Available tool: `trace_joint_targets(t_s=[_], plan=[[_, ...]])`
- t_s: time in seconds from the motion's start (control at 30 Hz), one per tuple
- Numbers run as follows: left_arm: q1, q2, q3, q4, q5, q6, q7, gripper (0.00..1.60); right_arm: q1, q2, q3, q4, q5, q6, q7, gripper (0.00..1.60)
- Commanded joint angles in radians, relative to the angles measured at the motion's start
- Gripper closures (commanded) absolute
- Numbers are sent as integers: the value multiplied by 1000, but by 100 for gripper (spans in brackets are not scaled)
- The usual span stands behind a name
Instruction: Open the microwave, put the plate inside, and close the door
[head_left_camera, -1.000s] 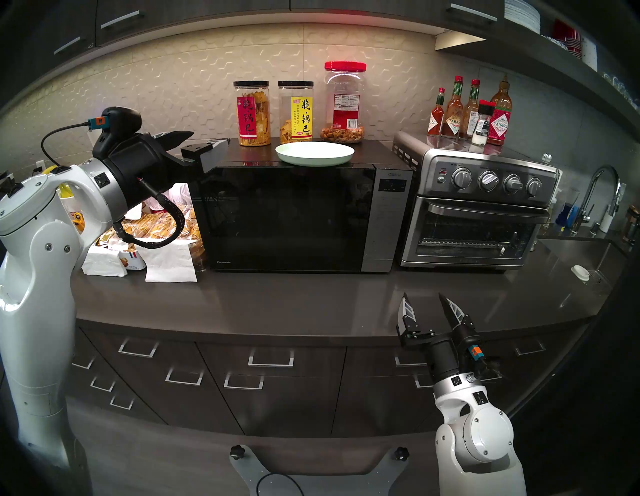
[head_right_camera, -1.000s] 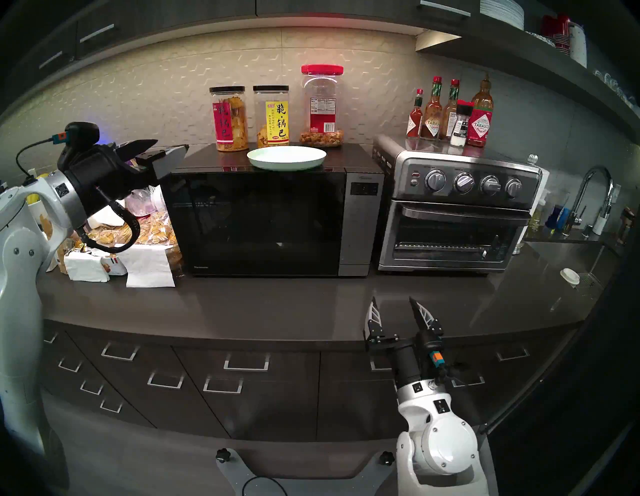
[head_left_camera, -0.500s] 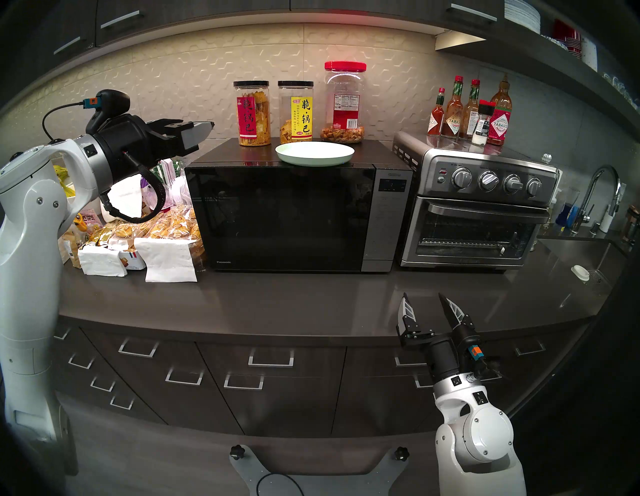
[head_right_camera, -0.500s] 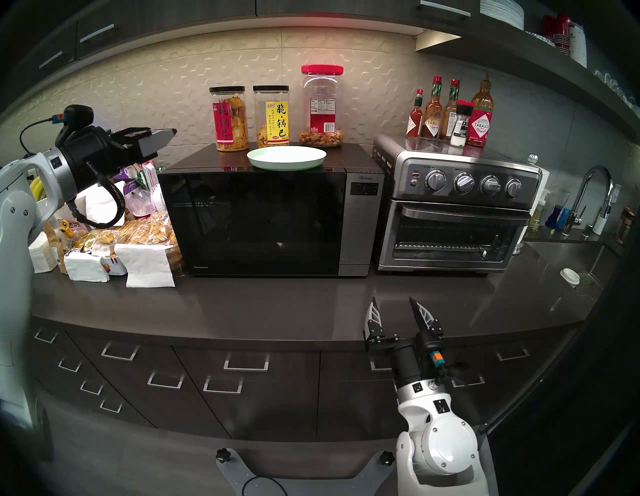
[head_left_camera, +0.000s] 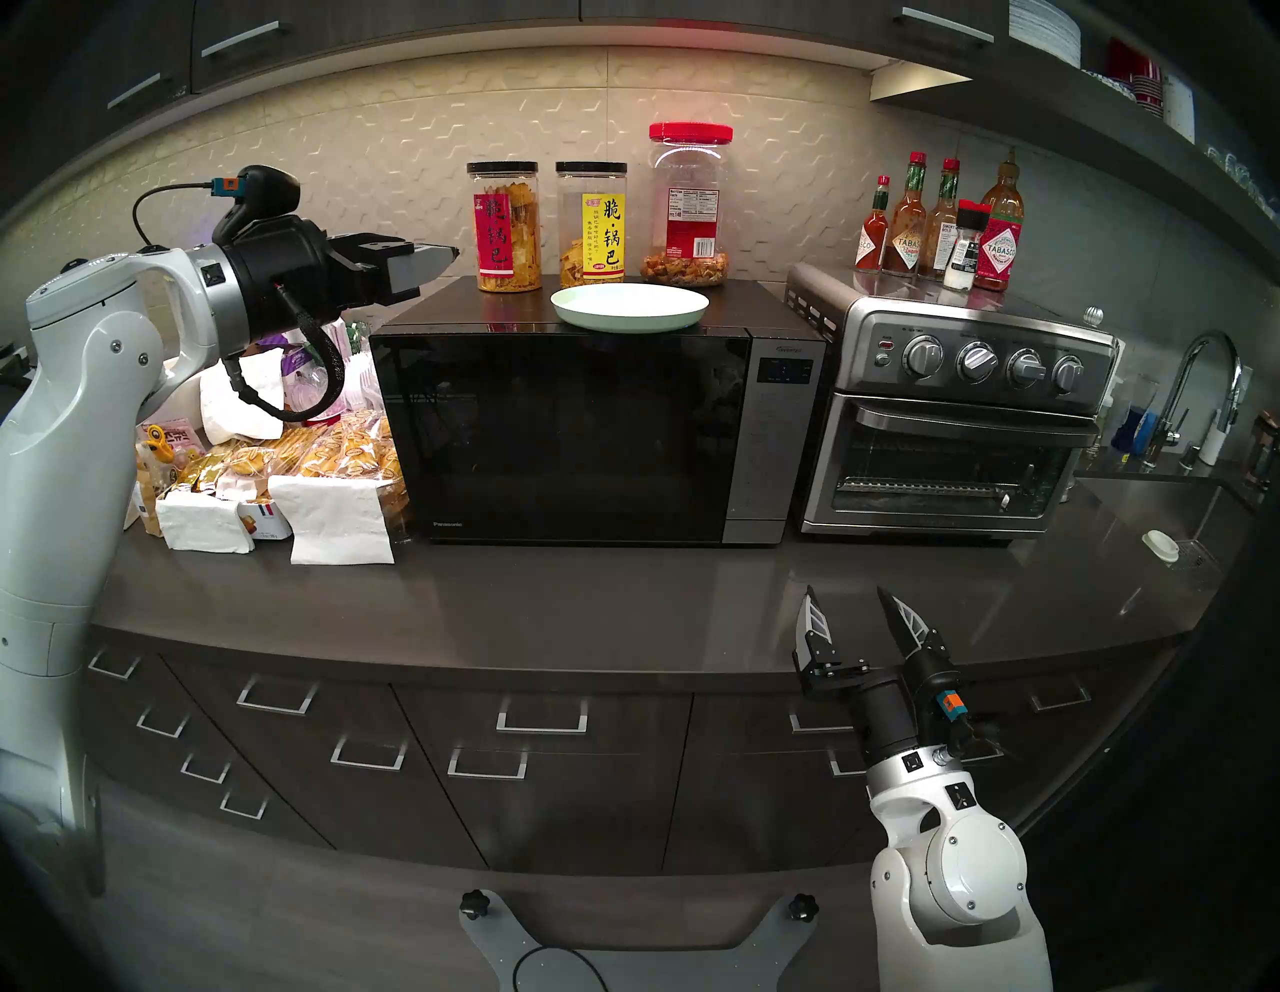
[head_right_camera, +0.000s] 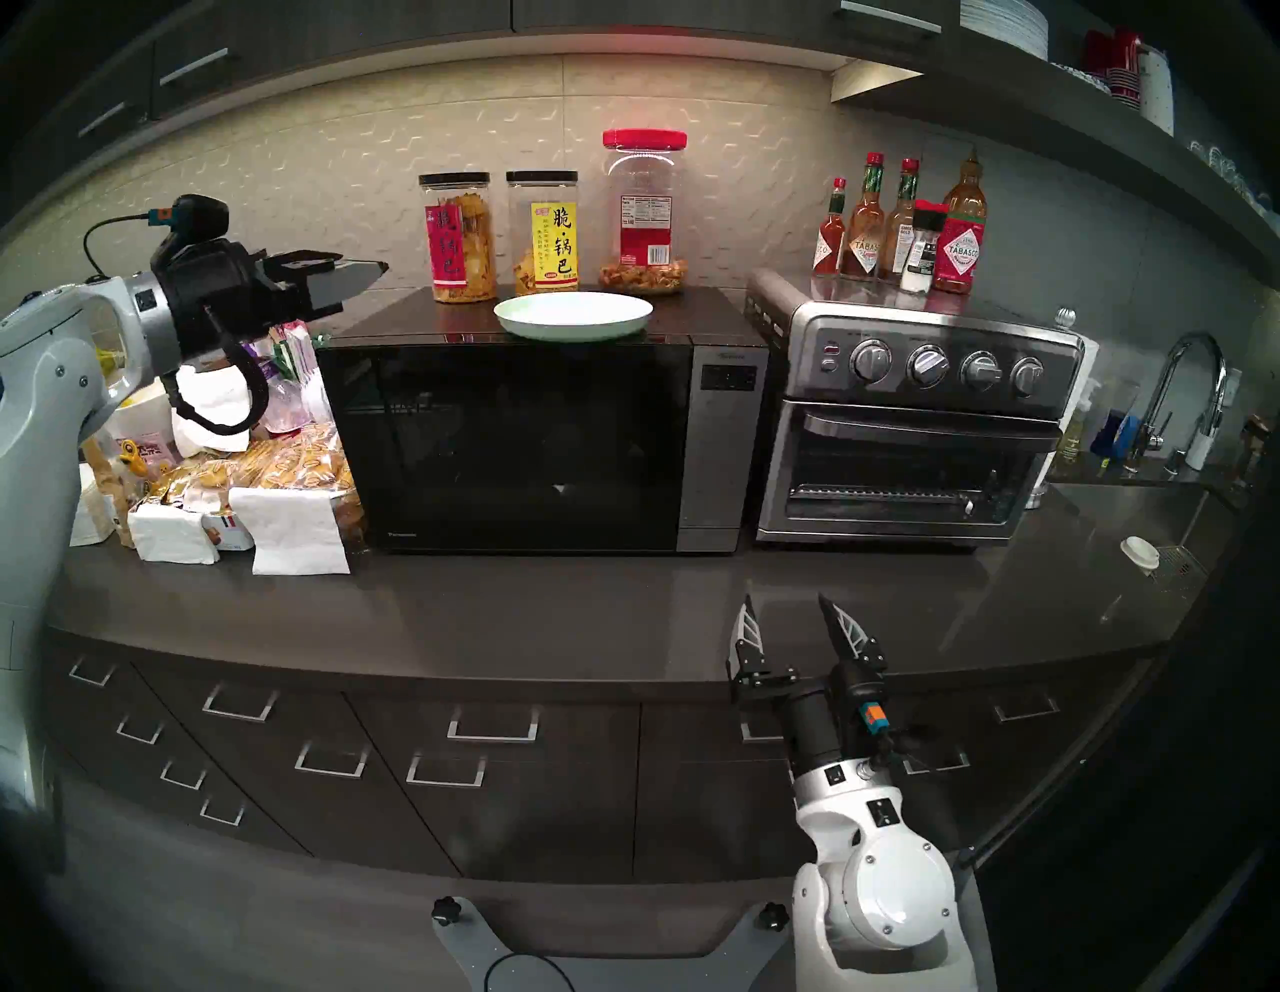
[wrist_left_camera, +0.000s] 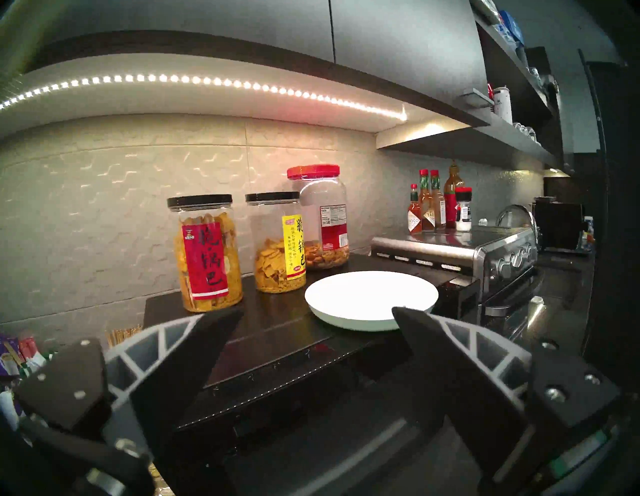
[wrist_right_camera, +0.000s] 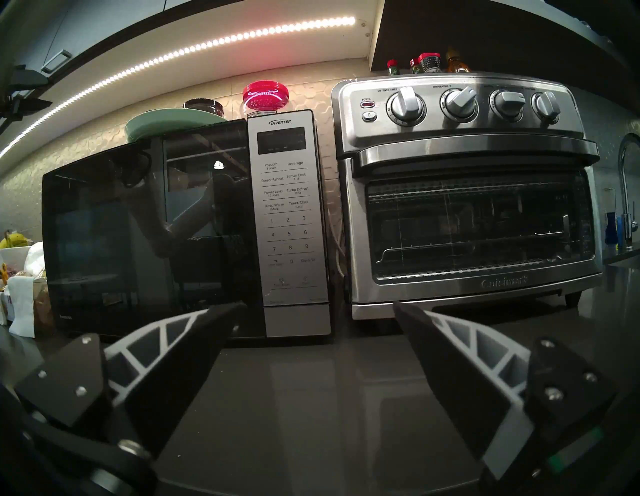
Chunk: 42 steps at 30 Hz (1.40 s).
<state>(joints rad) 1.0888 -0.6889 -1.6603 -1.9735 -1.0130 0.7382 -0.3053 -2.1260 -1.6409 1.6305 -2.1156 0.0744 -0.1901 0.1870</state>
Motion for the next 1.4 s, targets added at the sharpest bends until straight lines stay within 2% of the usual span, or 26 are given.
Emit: trace_joint_targets(t_s=[0.0,0.33,0.77,0.8,1.0,1.37], plan=[[-113,20,51,35,2,-41,-29,0,5,1,0,-20,0,-5,1,0],[-197,-15,131,92,6,-56,-66,0,6,1,0,-19,0,-5,1,0],[-332,-115,254,180,48,-51,-108,0,6,1,0,-18,0,-5,1,0],[-322,-124,249,179,55,-55,-110,0,6,1,0,-18,0,-5,1,0],[-391,-165,294,234,80,-23,-126,0,6,1,0,-18,0,-5,1,0],[-479,-204,328,322,143,25,-184,0,6,1,0,-17,0,-5,1,0]])
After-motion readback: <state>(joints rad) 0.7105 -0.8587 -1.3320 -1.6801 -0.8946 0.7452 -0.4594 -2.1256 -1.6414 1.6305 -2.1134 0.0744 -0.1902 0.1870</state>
